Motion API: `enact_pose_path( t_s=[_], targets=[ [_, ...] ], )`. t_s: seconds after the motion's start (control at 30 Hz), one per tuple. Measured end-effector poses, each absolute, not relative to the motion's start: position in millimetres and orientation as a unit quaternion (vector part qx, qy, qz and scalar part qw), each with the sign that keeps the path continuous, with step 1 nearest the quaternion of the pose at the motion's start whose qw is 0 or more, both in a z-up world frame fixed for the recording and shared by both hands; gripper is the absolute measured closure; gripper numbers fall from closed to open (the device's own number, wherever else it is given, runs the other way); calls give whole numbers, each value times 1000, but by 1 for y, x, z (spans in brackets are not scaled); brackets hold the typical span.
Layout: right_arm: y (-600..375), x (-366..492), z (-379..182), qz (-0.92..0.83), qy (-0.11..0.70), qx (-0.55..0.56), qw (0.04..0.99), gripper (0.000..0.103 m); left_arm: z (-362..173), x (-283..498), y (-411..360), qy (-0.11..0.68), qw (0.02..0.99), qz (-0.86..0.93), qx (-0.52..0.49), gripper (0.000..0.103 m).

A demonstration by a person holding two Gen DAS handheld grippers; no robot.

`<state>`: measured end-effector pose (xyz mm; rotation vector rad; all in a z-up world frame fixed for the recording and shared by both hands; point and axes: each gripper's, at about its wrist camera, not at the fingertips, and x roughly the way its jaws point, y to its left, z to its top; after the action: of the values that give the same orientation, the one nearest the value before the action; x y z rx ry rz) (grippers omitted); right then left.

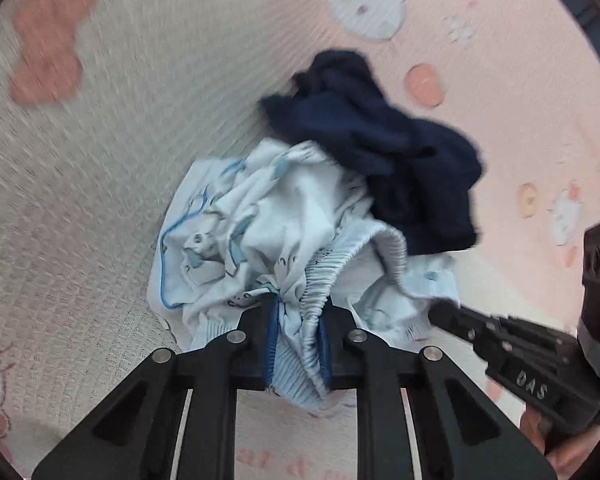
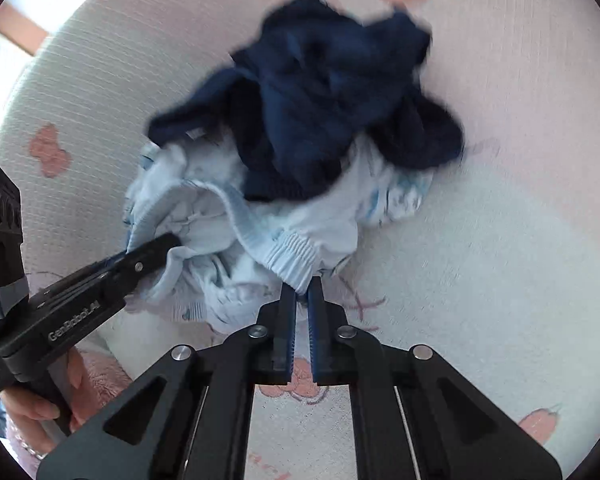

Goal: Fold clothes
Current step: 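Grasp the pants waistband with the left gripper while the right gripper grasps another waistband edge, then lift the pants with both grippers, pulling them apart to unfold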

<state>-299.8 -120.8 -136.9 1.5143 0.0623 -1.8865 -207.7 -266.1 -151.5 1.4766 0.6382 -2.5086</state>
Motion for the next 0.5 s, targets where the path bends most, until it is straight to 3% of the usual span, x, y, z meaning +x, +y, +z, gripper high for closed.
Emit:
enact_pose_path(
  t_s=[0.27, 0.5],
  targets=[
    [-76, -271, -20, -787, -1, 495, 367, 99, -32, -162, -234, 187, 11, -891, 414, 88],
    [-2, -196, 28, -803, -53, 463, 372, 98, 44, -125, -185, 213, -80, -902, 366, 88]
  ],
)
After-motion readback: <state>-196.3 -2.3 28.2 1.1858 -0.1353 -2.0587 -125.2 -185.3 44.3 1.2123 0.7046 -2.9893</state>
